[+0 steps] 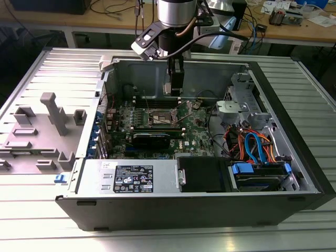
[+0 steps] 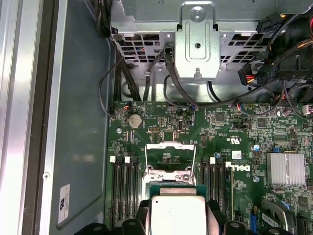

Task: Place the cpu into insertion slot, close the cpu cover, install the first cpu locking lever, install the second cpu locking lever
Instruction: 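Place the cpu into insertion slot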

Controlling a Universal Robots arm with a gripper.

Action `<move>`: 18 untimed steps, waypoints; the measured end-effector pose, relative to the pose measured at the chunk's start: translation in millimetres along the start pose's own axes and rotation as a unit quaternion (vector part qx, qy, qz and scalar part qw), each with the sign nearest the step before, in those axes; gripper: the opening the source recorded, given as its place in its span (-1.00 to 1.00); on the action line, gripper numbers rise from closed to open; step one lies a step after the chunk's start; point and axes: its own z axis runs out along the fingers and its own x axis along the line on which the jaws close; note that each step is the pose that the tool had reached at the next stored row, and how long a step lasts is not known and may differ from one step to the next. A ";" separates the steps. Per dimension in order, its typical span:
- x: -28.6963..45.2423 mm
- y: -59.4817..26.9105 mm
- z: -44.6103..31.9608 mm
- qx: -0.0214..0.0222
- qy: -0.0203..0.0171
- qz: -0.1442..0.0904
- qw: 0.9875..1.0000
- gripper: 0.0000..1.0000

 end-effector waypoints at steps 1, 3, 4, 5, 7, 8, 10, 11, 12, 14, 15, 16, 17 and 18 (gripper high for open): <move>0.0 0.0 0.4 0.000 0.000 0.000 1.000 0.08; 0.0 -0.1 1.0 0.000 0.000 0.000 1.000 0.08; 0.0 -0.7 1.8 0.000 0.000 0.000 1.000 0.08; 0.0 -0.9 2.2 0.000 0.000 0.000 1.000 0.08; 0.0 -1.6 3.3 0.000 0.000 0.000 1.000 0.08; 0.0 -2.1 4.3 0.000 -0.001 0.000 1.000 0.08; 0.0 -3.1 6.1 0.000 -0.001 0.000 1.000 0.08; 0.1 -3.5 6.8 0.000 0.000 0.000 1.000 0.08; 0.0 -3.6 7.5 0.000 -0.001 0.000 1.000 0.08; 0.0 -3.8 9.7 0.000 -0.001 0.000 1.000 0.08; 0.0 -3.9 10.7 0.000 -0.001 0.000 1.000 0.08; 0.1 -4.1 12.8 0.000 -0.001 0.000 1.000 0.08; 0.1 -4.2 14.3 0.000 -0.001 0.000 1.000 0.08; 0.1 -4.3 15.0 0.000 -0.001 0.000 1.000 0.08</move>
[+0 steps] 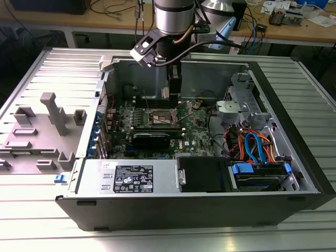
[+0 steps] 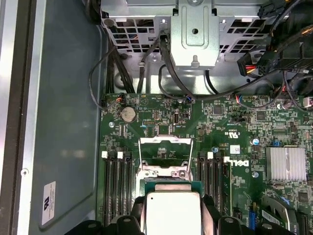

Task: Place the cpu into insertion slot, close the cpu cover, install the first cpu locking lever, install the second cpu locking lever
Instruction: 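Place the cpu into insertion slot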

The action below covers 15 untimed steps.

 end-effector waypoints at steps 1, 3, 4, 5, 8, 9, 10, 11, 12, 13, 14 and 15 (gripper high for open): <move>0.0 0.0 0.2 0.000 0.000 0.000 1.000 0.08; 0.0 -0.1 0.8 0.000 0.000 0.000 1.000 0.08; 0.0 0.0 0.9 0.000 0.000 0.000 1.000 0.08; 0.0 -0.1 0.9 0.000 0.000 0.000 1.000 0.08; 0.0 -0.1 1.2 0.000 0.000 0.000 1.000 0.08; 0.0 -0.1 1.3 0.000 0.000 0.000 1.000 0.08; 0.0 -0.1 1.4 0.000 0.000 0.000 1.000 0.08; 0.0 -0.1 1.9 0.000 0.000 0.000 1.000 0.08; 0.0 -0.2 2.6 0.000 0.000 0.000 1.000 0.08; 0.0 -0.2 3.5 0.000 0.000 0.000 1.000 0.08; 0.0 -0.3 4.4 0.000 0.000 0.000 1.000 0.08; 0.0 -0.4 6.2 0.000 0.000 0.000 1.000 0.08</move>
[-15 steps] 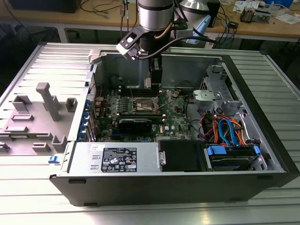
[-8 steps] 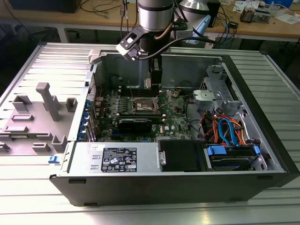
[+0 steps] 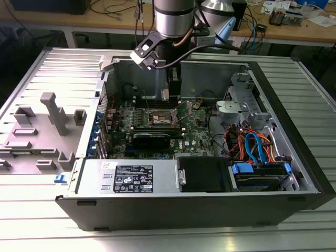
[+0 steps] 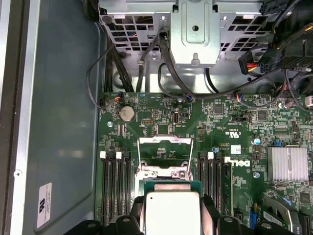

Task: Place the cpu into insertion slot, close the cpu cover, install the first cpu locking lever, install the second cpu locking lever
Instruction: 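Place the cpu into insertion slot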

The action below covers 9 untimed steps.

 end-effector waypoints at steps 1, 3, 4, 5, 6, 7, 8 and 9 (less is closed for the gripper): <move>0.0 -0.1 1.9 0.000 0.000 0.000 1.000 0.08; 0.0 -0.4 5.4 0.000 0.000 0.000 1.000 0.08; 0.0 -0.4 6.4 0.000 0.000 0.000 1.000 0.08; 0.0 -0.6 8.3 0.000 0.000 0.000 1.000 0.08; 0.0 -0.7 9.4 0.000 0.000 0.000 1.000 0.08; 0.0 -0.7 9.8 0.000 0.000 0.000 1.000 0.08; 0.0 -0.7 9.8 0.000 -0.001 0.000 1.000 0.08; 0.0 -0.7 10.1 0.000 -0.001 0.000 1.000 0.08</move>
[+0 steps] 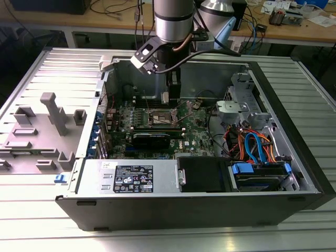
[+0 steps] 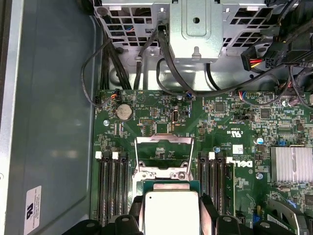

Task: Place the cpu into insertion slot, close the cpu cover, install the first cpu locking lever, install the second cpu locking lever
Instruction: 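Place the cpu into insertion slot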

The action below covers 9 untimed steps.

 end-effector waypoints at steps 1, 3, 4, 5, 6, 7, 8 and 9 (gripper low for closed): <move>0.0 0.0 0.3 0.000 0.000 0.000 1.000 0.08; 0.0 0.0 0.3 0.000 0.000 0.000 1.000 0.08; 0.0 0.0 0.4 0.000 0.000 0.000 1.000 0.08; 0.0 0.0 0.4 0.000 0.000 0.000 1.000 0.08; 0.0 0.0 0.4 0.000 0.000 0.000 1.000 0.08; 0.0 0.0 0.4 0.000 0.000 0.000 1.000 0.08; 0.0 0.0 0.4 0.000 0.000 0.000 1.000 0.08; 0.0 0.0 0.4 0.000 0.000 0.000 1.000 0.08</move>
